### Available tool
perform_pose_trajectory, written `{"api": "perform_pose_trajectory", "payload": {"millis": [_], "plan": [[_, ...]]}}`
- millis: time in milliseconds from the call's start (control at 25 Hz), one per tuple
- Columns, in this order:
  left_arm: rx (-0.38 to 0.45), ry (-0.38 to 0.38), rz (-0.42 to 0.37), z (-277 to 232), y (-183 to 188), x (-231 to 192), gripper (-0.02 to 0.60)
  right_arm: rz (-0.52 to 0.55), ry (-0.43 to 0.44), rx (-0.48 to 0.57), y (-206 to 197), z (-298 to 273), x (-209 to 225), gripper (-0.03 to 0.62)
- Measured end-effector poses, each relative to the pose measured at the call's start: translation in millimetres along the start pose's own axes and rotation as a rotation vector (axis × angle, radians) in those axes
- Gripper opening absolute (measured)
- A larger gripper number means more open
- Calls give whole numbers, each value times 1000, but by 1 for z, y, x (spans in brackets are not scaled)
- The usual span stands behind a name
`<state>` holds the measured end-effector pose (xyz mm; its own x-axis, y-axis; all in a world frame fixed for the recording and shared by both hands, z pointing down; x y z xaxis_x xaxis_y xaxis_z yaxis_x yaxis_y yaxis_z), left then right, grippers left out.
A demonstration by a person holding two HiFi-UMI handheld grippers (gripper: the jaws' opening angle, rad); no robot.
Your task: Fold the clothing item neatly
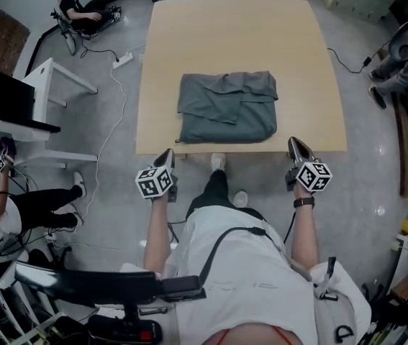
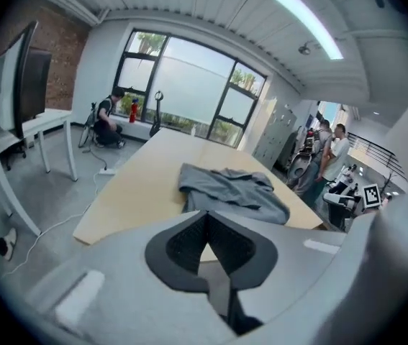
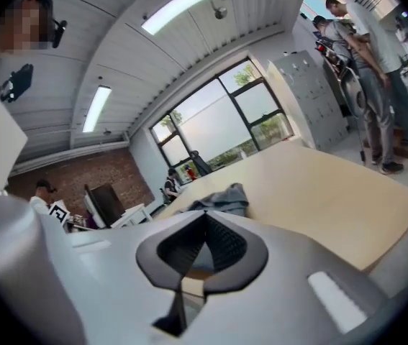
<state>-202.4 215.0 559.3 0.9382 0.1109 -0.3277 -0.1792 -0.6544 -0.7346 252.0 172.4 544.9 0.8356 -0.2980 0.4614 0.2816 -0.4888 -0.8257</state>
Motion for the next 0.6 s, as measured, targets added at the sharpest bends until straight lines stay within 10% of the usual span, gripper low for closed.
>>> {"api": "perform_pose_trajectory", "payload": {"millis": [280, 520, 600], "plan": [[290, -203, -254, 46, 102, 127, 0, 198, 273, 120, 67, -3, -176, 5], [442, -287, -420, 76, 156, 180, 0, 586, 241, 107, 94, -7, -282, 5], [461, -286, -413, 87, 161, 175, 0, 553, 247, 144, 103, -6, -301, 5]]}}
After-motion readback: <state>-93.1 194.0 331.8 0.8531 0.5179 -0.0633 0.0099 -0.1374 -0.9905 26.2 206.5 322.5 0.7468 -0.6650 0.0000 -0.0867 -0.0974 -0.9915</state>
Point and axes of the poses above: the fingertips, and each gripper's own axes: z backward along the fingers, x to its right, y out of its top, the point moved 2 cm from there along z, backward along the fingers
